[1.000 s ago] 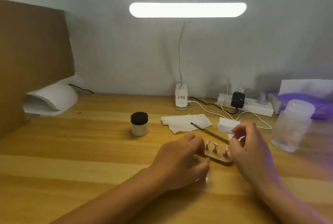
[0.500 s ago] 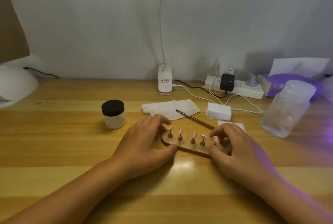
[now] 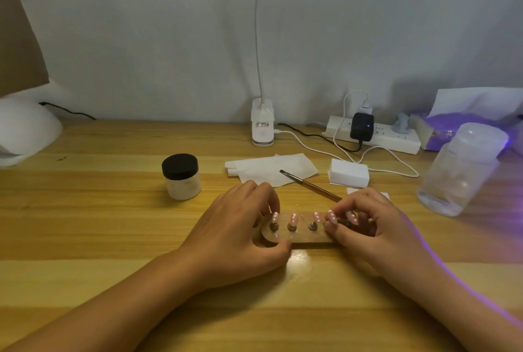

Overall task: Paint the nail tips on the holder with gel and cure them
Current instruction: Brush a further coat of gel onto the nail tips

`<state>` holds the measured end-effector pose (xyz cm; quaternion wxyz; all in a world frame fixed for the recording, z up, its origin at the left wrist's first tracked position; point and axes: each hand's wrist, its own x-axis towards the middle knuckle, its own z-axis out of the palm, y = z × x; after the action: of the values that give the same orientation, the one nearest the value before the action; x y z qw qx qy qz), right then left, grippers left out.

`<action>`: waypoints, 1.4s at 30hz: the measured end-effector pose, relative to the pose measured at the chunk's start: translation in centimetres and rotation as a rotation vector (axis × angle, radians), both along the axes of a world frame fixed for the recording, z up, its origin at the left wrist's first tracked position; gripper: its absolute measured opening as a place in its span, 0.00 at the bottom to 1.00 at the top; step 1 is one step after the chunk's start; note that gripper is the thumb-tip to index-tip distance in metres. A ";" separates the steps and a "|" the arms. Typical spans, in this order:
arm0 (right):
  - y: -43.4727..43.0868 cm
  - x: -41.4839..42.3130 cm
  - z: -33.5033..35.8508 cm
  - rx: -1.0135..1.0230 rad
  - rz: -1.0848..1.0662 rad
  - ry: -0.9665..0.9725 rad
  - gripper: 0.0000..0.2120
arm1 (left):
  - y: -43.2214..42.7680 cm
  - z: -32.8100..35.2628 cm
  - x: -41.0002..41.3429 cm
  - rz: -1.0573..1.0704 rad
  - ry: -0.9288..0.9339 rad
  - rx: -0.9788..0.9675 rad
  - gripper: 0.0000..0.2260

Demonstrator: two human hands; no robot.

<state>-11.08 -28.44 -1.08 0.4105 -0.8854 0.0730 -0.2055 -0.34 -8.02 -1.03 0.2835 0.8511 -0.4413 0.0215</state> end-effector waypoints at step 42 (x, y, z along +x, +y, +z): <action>-0.2 -0.8 2.5 1.232 -0.069 -0.208 0.08 | 0.2 -0.2 0.5 0.206 -0.196 -0.303 0.24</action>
<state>-11.85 -28.61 1.38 0.8439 -0.4585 0.1662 -0.2238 0.13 -7.80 -1.27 0.3604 0.8331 -0.3692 0.1995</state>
